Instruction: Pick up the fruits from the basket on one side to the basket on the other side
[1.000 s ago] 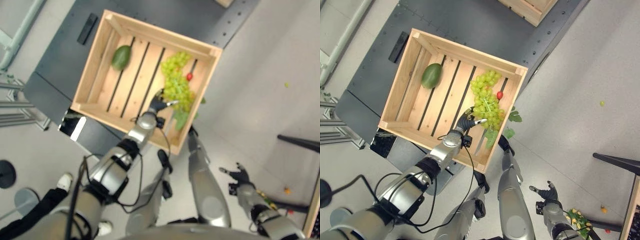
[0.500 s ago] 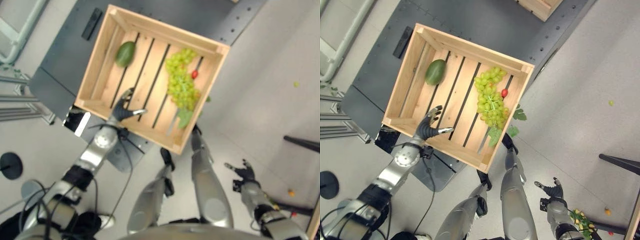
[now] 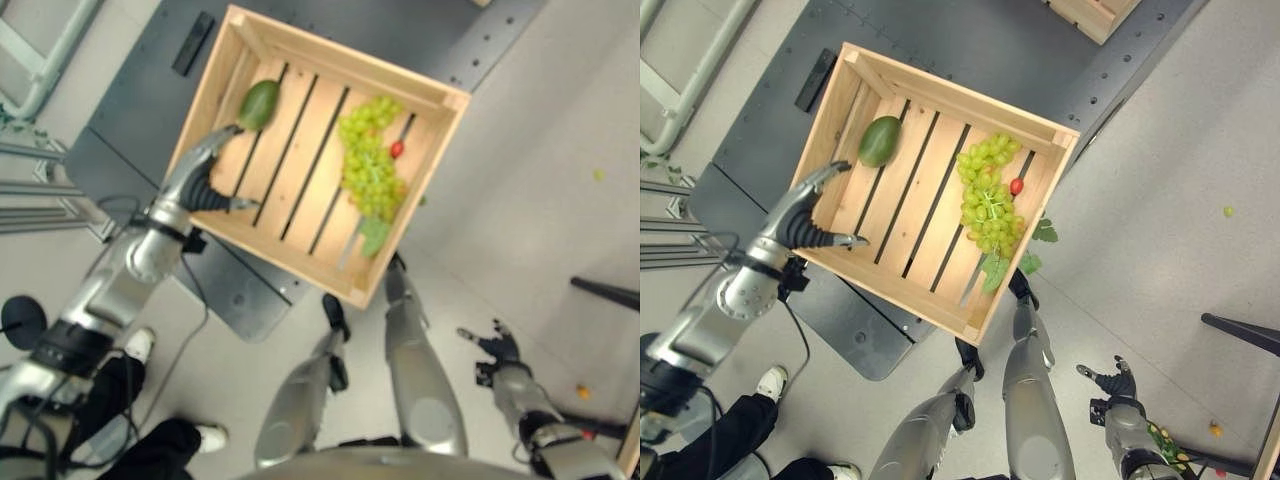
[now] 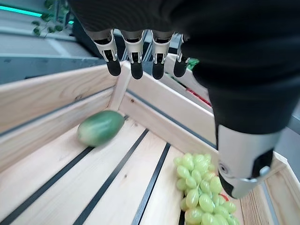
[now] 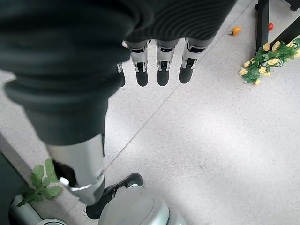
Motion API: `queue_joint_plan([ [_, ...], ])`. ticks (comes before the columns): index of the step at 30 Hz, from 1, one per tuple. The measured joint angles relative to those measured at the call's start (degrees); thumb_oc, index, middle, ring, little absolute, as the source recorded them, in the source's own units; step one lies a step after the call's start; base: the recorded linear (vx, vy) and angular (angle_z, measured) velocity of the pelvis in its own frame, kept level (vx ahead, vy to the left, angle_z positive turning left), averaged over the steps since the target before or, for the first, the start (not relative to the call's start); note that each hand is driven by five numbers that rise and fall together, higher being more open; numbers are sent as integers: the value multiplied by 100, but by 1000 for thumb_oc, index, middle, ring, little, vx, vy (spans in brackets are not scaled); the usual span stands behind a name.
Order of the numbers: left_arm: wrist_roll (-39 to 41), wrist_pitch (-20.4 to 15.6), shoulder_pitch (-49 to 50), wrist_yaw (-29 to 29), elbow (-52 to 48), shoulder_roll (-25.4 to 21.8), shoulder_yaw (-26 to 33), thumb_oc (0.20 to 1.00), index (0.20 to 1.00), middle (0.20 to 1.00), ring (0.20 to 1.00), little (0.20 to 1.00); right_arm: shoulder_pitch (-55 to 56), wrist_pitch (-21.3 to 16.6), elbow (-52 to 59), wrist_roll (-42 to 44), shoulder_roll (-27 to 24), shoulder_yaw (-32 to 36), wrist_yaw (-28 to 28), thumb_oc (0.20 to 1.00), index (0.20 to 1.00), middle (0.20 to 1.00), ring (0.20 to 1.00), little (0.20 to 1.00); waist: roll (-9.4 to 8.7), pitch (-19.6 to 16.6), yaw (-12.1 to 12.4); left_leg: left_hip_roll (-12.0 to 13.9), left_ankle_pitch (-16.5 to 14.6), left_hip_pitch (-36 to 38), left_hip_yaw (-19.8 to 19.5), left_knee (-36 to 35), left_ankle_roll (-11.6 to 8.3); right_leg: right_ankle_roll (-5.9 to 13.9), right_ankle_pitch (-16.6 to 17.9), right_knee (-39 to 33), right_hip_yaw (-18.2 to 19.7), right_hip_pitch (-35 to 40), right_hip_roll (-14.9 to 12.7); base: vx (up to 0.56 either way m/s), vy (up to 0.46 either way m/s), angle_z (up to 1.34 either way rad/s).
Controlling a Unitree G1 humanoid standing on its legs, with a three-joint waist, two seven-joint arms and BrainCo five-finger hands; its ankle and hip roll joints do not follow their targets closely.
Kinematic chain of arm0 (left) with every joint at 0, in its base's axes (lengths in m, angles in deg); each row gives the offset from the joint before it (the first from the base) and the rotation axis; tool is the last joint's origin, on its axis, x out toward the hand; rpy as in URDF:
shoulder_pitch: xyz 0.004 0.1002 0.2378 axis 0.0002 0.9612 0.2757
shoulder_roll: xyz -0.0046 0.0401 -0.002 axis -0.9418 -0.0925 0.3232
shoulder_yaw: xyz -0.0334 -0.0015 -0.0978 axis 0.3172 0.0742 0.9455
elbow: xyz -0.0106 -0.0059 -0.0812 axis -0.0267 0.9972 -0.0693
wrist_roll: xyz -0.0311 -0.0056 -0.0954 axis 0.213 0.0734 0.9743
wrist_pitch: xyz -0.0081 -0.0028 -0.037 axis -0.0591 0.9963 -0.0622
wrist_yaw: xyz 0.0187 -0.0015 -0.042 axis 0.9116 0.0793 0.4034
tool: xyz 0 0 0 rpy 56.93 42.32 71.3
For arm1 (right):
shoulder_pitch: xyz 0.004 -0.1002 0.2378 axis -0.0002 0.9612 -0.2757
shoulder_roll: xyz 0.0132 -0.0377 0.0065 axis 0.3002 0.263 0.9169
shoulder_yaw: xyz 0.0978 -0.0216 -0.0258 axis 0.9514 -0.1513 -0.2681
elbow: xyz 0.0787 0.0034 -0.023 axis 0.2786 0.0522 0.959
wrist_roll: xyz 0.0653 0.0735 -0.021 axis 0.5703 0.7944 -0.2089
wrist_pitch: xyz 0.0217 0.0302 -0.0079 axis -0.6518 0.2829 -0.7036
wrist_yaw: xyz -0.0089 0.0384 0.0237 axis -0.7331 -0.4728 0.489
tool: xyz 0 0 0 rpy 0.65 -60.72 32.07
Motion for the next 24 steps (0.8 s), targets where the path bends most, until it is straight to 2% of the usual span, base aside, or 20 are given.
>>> queue_joint_plan([
  [9, -933, -106, -1706, 127, 82, -132, -1174, 1000, 1000, 1000, 1000, 1000, -86, -34, -114, -156, -99, -55, -3, 1000, 1000, 1000, 1000, 1000, 104, -42, -38, -40, -5, 144, 0, 31, -2, -13, -3, 11, 36, 140, -10, -4, 5, 0],
  [12, -1240, -106, -2314, 140, 308, -77, -1844, 1000, 1000, 1000, 1000, 1000, -99, -34, -211, -161, -154, -67, -9, 1000, 1000, 1000, 1000, 1000, 178, -75, -28, -47, -8, 185, -2, 28, -4, -15, -1, 20, 36, 169, -3, -7, 7, -2],
  [16, -1637, -93, -2972, 158, 882, 195, -2618, 1000, 1000, 1000, 1000, 1000, -217, -34, -206, -162, -242, -102, -29, 1000, 1000, 1000, 1000, 1000, 278, -142, -154, -84, -8, 210, 16, 28, -2, -13, -1, 39, 59, 174, 2, 0, 4, -1],
  [19, -1789, -91, -3229, 159, 1161, 451, -2838, 1000, 1000, 1000, 1000, 1000, -246, -38, -191, -163, -236, -102, -56, 1000, 1000, 1000, 1000, 1000, 291, -148, -187, -93, -13, 258, 22, 28, -5, -22, 16, 44, 66, 174, 11, 0, 31, -14],
  [20, -1873, -86, -3424, 161, 1335, 566, -3070, 1000, 1000, 1000, 1000, 1000, -238, -38, -220, -163, -236, -98, -65, 1000, 1000, 1000, 1000, 1000, 303, -149, -157, -93, -14, 286, 39, 25, -5, -24, 17, 54, 74, 189, 15, 22, 42, -10],
  [24, -2100, -78, -3743, 145, 1687, 848, -3576, 1000, 1000, 1000, 1000, 1000, -233, -43, -207, -161, -239, -92, -126, 1000, 1000, 1000, 1000, 1000, 340, -164, -281, -110, -71, 400, 159, 27, 1, -19, 12, 77, 160, 238, 40, 37, 62, -13],
])
